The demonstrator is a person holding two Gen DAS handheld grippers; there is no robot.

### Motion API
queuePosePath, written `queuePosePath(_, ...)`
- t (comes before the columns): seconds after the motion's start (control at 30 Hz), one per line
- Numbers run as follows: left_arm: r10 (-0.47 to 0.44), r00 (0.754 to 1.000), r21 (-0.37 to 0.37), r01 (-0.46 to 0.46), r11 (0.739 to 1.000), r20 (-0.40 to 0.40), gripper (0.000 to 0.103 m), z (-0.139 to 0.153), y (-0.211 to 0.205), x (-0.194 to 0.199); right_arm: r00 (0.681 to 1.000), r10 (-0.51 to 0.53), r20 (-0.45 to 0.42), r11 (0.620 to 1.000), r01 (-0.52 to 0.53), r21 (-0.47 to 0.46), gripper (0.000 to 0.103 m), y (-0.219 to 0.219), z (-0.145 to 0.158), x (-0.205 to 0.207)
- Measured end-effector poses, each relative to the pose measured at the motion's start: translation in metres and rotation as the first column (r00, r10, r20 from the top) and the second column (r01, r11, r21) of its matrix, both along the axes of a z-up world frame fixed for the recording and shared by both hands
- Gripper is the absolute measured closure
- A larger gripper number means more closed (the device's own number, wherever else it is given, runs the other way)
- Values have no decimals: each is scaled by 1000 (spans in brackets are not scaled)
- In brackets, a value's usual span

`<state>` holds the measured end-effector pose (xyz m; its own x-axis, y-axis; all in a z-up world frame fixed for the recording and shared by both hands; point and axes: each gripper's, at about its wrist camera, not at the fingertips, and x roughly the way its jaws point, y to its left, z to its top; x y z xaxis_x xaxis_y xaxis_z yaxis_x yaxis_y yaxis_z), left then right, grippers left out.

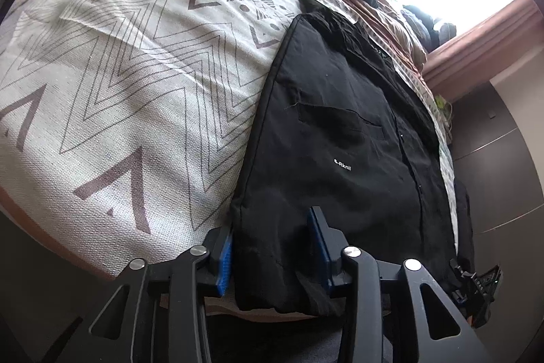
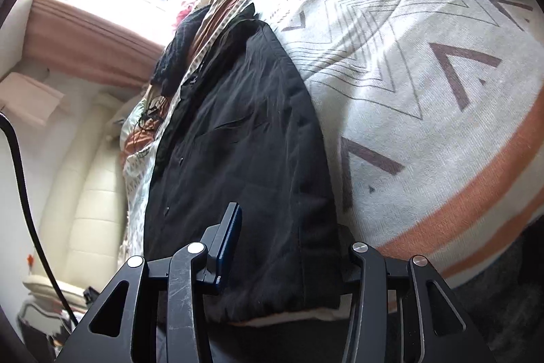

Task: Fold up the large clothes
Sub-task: 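Lift the black hem with both tools and fold it toward the collar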

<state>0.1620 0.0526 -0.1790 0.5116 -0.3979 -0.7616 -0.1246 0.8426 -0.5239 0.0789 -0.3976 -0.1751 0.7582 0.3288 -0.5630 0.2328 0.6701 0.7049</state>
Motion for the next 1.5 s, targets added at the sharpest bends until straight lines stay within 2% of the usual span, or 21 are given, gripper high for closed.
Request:
queuePosePath(0.03, 9, 1000, -1, -9, 1000, -3, 85, 0, 1, 0, 1000, 10, 3, 1000, -10, -8, 80, 3, 1, 2)
queuePosePath(0.07, 19, 1000, -33, -19, 999, 2, 86, -1, 6, -1, 1000, 20, 6, 1000, -20, -2, 91, 4, 1, 3)
queuePosePath(0.2, 46, 997, -90, -40, 995, 60, 92, 9, 17, -13, 997, 45, 59, 999, -45, 1, 96, 11, 15, -2)
queuePosePath(0.43, 72, 987, -189, -43, 981, 146, 94, 54, 38, -28, 976, 107, 188, 994, -103, -32, 97, 33, 77, -19)
queuePosePath(0.57, 104, 974, -270, -47, 962, 203, 94, 88, 60, -43, 958, 144, 247, 990, -137, -44, 97, 50, 112, -30)
queuePosePath(0.7, 137, 951, -317, -45, 947, 277, 94, 124, 80, -65, 937, 177, 303, 984, -171, -48, 97, 63, 140, -44)
queuePosePath(0.83, 172, 926, -361, -42, 931, 336, 94, 156, 94, -87, 911, 193, 364, 977, -213, 15, 97, 71, 164, -58)
queuePosePath(1.0, 209, 891, -400, -33, 916, 404, 94, 186, 113, -117, 874, 240, 422, 966, -257, -17, 97, 88, 191, -79)
queuePosePath(1.2, 225, 855, -425, -6, 905, 467, 94, 208, 127, -153, 847, 283, 449, 955, -293, -49, 97, 106, 208, -95)
queuePosePath(1.4, 223, 828, -414, 12, 910, 514, 94, 224, 135, -173, 821, 308, 481, 947, -313, -71, 97, 113, 218, -109)
queuePosePath(1.5, 225, 823, -401, 4, 916, 521, 94, 227, 137, -174, 815, 301, 495, 950, -303, -78, 97, 110, 218, -111)
